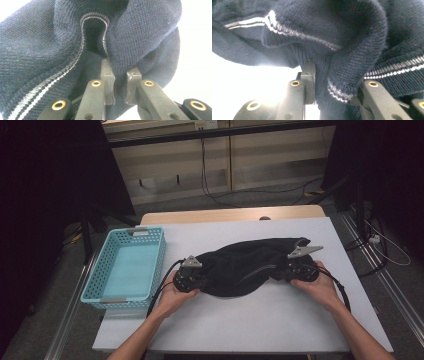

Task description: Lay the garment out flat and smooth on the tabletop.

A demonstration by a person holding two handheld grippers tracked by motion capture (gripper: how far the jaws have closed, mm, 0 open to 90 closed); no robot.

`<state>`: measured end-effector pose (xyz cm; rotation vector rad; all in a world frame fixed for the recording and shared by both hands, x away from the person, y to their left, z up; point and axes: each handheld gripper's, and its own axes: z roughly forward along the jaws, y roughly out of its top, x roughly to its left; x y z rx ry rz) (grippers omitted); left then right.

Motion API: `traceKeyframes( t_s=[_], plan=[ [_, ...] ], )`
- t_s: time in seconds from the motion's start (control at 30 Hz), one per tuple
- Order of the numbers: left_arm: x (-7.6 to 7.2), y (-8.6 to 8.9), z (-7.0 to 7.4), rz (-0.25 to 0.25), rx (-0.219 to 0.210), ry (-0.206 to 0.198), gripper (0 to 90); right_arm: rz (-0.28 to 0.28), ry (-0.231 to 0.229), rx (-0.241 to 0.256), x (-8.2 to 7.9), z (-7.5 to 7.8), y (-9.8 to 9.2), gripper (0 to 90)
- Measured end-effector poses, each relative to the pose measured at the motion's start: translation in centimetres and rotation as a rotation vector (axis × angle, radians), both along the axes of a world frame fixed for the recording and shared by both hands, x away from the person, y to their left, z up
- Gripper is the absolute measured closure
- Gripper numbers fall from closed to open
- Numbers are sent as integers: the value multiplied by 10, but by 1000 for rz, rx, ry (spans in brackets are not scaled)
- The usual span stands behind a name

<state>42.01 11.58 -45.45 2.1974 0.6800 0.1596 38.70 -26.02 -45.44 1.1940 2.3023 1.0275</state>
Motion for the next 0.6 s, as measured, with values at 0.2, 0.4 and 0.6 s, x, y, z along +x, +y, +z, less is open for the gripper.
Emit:
traceKeyframes(
  t_s=[0.2, 0.4, 0.6],
  plan=[
    [-15, 6, 3, -21, -1, 13, 809, 35, 7, 16, -27, 1, 2, 667],
    [-38, 18, 7, -68, -18, 22, 808, 78, 7, 29, -58, 1, 9, 667],
    [-68, 30, 11, -119, -34, 54, 809, 161, 20, 61, -89, 5, 17, 666]
  ],
)
